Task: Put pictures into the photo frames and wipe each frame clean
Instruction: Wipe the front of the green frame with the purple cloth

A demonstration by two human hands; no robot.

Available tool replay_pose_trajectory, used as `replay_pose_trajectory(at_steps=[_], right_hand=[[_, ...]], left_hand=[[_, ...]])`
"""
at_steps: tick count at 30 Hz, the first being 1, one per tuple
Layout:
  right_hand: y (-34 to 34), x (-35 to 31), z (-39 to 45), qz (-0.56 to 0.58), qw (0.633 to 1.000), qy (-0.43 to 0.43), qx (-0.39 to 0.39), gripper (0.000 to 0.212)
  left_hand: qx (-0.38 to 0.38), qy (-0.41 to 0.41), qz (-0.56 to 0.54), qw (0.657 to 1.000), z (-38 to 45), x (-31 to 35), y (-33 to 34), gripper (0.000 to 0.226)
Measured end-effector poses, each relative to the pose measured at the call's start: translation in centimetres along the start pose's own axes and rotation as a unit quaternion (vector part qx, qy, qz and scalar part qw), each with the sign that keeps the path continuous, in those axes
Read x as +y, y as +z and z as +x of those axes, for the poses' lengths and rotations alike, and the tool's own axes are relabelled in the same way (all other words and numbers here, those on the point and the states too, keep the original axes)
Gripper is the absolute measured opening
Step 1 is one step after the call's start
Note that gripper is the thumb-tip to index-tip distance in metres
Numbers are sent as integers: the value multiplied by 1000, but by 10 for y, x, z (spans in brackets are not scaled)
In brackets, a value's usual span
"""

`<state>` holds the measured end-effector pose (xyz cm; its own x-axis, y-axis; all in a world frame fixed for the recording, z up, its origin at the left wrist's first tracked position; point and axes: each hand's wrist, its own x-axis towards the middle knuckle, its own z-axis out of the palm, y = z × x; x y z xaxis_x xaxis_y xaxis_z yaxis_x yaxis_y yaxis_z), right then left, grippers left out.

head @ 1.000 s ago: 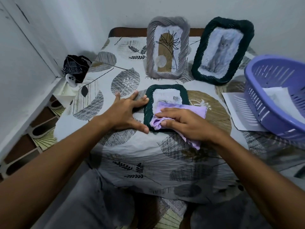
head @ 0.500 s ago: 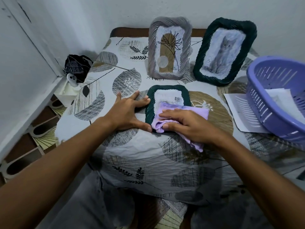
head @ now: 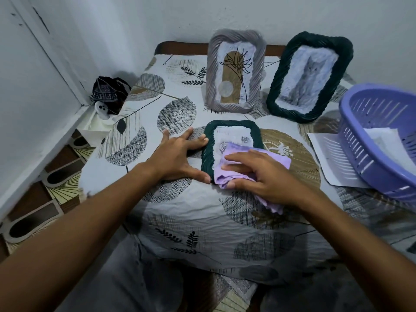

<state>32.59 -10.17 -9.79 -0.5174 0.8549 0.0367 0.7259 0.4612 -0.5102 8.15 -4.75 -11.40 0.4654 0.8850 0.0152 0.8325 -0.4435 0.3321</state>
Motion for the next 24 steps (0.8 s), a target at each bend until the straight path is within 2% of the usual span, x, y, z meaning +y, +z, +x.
replay_pose_trajectory(at_steps=[4,7,11,16,18,21,24], right_hand=[[9,-2,5,-63,998,0,-11,98],[16,-8,9,-29,999,2,-25,101],[5,1,1,35,999,7,-30,98],[6,-1,7,10,999,-7,-40,113],[12,-4,8,2,999,-23,-42,112],[4,-2,3,26,999,-18,-32,100],[-6,-1,-2,-29,998,-2,-52,101]], left_hand=[[-4,-2,3,1000,0,0,0,128],[-2,-4,10,1000,2,-1,1,122],[-3,-5,-2,1000,0,1,-1,125],[-6,-9,-11,1000,-1,2,-2,125],[-8,-7,-3,1000,0,2,-2,124],[-7,-8,-8,1000,-1,3,-3,125],[-9,-4,-12,1000,-2,3,-5,126]])
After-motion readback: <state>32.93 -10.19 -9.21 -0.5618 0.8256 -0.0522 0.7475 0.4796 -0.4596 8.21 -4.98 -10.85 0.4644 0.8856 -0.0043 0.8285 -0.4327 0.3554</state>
